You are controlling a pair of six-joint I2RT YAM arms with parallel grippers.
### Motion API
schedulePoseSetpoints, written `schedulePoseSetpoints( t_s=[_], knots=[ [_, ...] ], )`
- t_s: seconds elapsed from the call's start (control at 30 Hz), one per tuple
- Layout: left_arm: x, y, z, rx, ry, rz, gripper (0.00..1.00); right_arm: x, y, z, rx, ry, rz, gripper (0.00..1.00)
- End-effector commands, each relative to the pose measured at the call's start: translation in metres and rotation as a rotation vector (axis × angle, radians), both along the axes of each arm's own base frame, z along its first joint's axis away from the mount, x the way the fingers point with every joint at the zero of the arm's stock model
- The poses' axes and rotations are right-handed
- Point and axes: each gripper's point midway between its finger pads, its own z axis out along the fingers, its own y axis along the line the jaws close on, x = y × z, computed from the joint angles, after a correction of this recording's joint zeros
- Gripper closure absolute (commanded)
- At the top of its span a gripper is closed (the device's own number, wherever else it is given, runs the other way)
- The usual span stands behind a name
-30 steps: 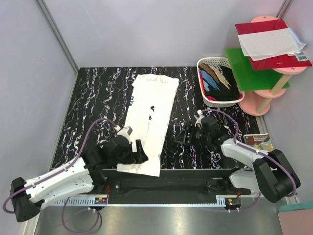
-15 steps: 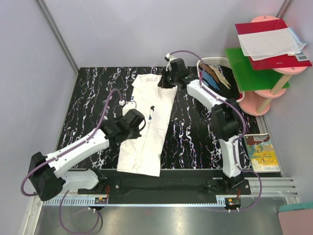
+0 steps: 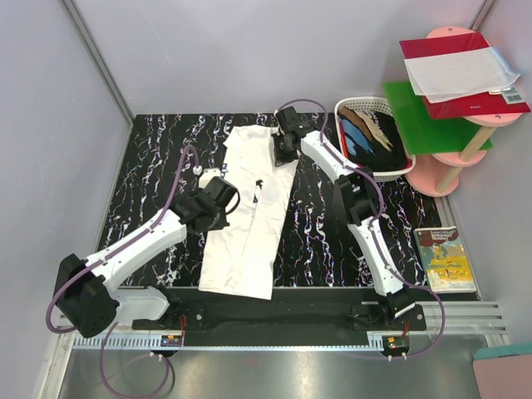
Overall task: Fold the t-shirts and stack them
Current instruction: Fold the tshirt
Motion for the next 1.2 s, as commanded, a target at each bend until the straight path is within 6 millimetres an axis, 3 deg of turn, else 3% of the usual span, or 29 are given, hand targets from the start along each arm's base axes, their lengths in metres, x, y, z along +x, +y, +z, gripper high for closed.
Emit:
schedulePoseSetpoints(
  t_s=[0.0, 0.43, 0.53, 0.77, 0.87, 0.93, 0.97, 1.0, 1.03, 1.07, 1.1, 1.13, 1.17],
  knots=[
    [0.009, -0.007, -0.001, -0.004, -0.003, -0.015, 0.97, 0.002, -0.009, -0.026, -0.104, 0.05, -0.03, 1.0],
    [0.017, -0.016, -0.003, 0.002, 0.009, -0.036, 0.96, 0.048, -0.036, -0.035, -0.114, -0.048, -0.14, 1.0],
    [0.021, -0.022, -0.001, -0.015, 0.004, -0.044, 0.96, 0.067, -0.04, -0.026, -0.083, -0.107, -0.162, 1.0],
    [0.028, -0.03, 0.003, -0.023, 0.0, -0.067, 0.96, 0.116, -0.054, 0.013, -0.019, -0.294, -0.215, 1.0],
    [0.028, -0.034, 0.002, -0.035, 0.006, -0.077, 0.93, 0.127, -0.058, 0.021, -0.022, -0.35, -0.205, 1.0],
    [0.029, -0.037, 0.003, -0.055, -0.005, -0.088, 0.83, 0.128, -0.052, 0.037, 0.006, -0.376, -0.168, 0.98],
    [0.028, -0.04, 0.003, -0.071, -0.005, -0.097, 0.69, 0.126, -0.048, 0.039, 0.019, -0.376, -0.147, 0.98],
    [0.028, -0.042, 0.003, -0.081, -0.01, -0.11, 0.61, 0.125, -0.046, 0.066, 0.044, -0.407, -0.136, 0.98],
    [0.028, -0.045, 0.002, -0.104, -0.026, -0.122, 0.44, 0.119, -0.037, 0.078, 0.088, -0.405, -0.096, 0.98],
    [0.026, -0.046, 0.0, -0.116, -0.025, -0.128, 0.18, 0.112, -0.033, 0.073, 0.093, -0.387, -0.077, 0.97],
    [0.026, -0.046, -0.003, -0.12, -0.024, -0.125, 0.01, 0.106, -0.031, 0.114, 0.126, -0.439, -0.067, 0.96],
    [0.023, -0.045, -0.009, -0.119, -0.016, -0.125, 0.01, 0.099, -0.028, 0.127, 0.144, -0.452, -0.055, 0.96],
    [0.021, -0.043, -0.014, -0.112, -0.008, -0.122, 0.01, 0.089, -0.028, 0.116, 0.14, -0.435, -0.044, 0.93]
  ],
)
